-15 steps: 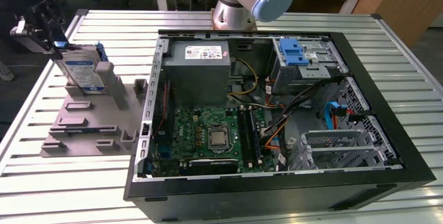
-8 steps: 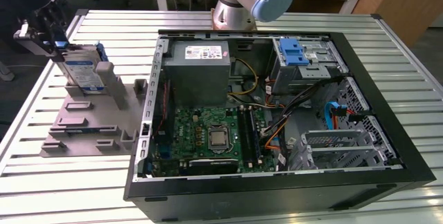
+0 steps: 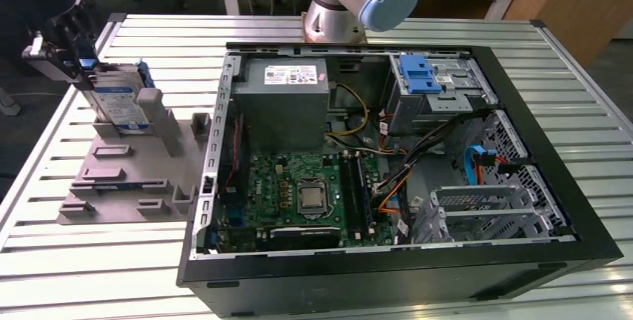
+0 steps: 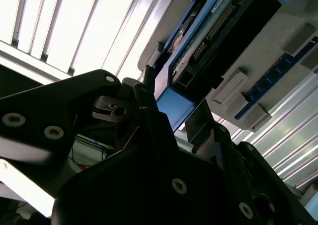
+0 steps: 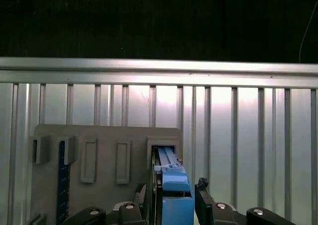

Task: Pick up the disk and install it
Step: 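Pick up the disk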

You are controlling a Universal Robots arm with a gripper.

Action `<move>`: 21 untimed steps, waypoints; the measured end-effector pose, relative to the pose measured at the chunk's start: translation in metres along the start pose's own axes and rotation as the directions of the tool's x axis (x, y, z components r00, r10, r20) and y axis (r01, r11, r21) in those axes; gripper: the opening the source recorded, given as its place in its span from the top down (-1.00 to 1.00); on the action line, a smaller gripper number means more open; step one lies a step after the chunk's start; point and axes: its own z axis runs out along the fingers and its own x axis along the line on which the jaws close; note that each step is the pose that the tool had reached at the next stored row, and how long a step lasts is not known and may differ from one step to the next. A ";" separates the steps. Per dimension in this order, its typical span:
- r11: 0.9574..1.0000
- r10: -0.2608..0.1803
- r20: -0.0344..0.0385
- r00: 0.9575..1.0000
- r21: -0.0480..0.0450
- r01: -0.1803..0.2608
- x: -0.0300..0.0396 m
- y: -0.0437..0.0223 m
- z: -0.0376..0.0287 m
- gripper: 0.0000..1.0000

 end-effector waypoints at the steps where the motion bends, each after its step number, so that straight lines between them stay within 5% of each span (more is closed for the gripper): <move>1: 1.000 0.000 0.000 1.000 0.000 0.000 0.0000 0.0000 0.0004 -0.01; 21: 1.000 0.000 -0.001 1.000 0.000 0.000 0.0001 0.0000 0.0026 0.26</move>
